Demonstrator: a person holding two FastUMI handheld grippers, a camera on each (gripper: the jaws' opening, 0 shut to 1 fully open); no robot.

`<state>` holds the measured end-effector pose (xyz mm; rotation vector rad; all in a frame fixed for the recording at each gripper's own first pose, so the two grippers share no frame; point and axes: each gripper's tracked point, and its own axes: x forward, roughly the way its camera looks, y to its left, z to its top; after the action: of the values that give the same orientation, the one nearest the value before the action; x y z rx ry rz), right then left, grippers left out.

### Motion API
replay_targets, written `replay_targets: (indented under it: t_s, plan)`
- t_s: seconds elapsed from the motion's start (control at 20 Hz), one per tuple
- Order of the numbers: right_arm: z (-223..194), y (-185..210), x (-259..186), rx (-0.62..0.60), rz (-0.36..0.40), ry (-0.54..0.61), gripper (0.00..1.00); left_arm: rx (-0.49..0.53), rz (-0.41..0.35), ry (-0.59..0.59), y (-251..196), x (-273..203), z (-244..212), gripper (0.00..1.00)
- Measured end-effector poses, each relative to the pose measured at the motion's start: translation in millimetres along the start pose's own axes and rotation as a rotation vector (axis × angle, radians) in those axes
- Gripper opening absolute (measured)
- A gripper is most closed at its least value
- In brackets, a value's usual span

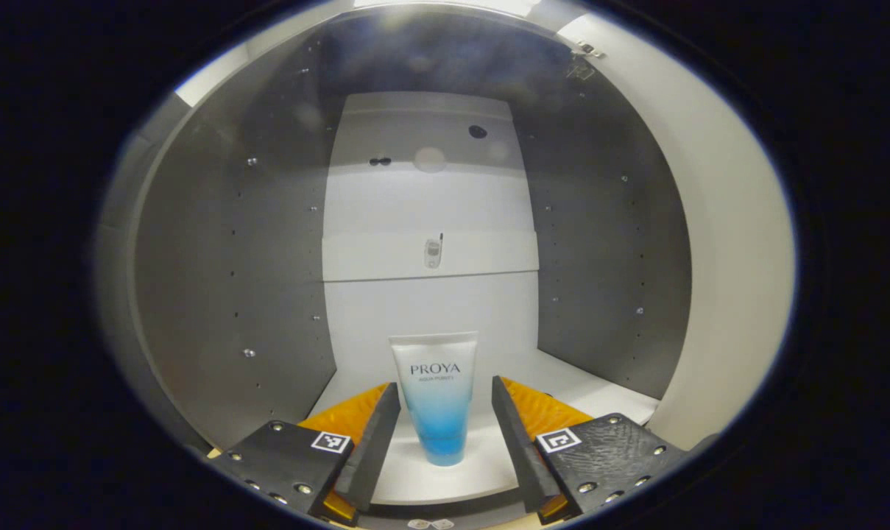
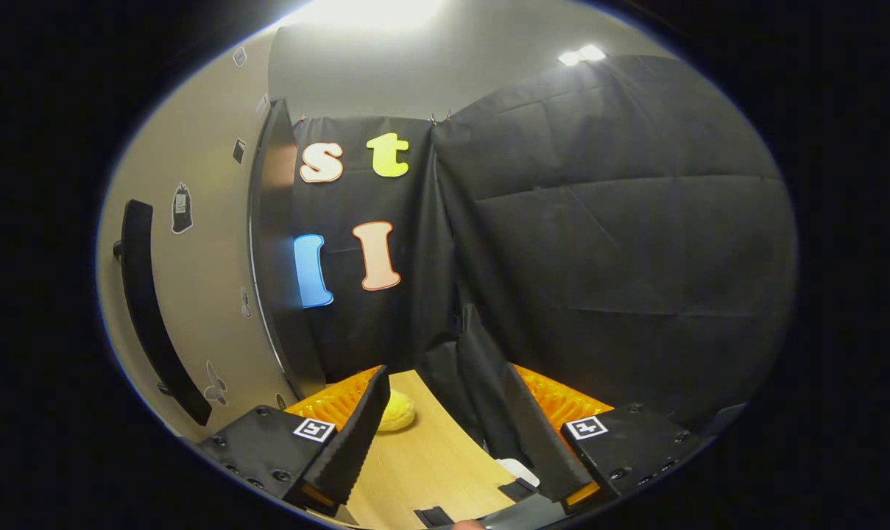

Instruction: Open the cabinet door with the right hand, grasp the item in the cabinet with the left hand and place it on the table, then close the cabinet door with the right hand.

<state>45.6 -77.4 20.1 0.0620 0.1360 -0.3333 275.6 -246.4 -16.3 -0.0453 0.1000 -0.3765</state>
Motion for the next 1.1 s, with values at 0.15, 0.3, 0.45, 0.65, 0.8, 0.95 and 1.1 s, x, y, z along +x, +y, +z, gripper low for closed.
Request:
replay_targets:
  t_s: [0.15,0.3,0.45,0.65,0.8,0.95,1.1]
  plan:
    - [1,0,1,-0.003,0.000,-0.001,0.98,0.019,0.017,-0.002,4,7,-1,0.65]
    - [0,0,4,-0.020,0.007,0.000,0.98,0.016,0.018,-0.003,5,5,-2,0.51]
    - [1,1,9,-0.041,0.016,0.002,0.98,0.010,0.026,-0.005,5,3,0,0.50]
    - [5,2,18,-0.041,0.052,0.001,0.98,-0.002,0.040,-0.024,6,0,4,0.51]
    - [6,2,23,-0.040,0.089,0.004,0.98,-0.003,0.058,-0.042,7,-1,6,0.52]
    - [7,2,26,-0.046,0.128,0.005,0.98,-0.001,0.076,-0.049,9,2,6,0.51]
    - [11,2,28,-0.051,0.166,-0.001,0.98,0.005,0.101,-0.051,11,3,5,0.50]
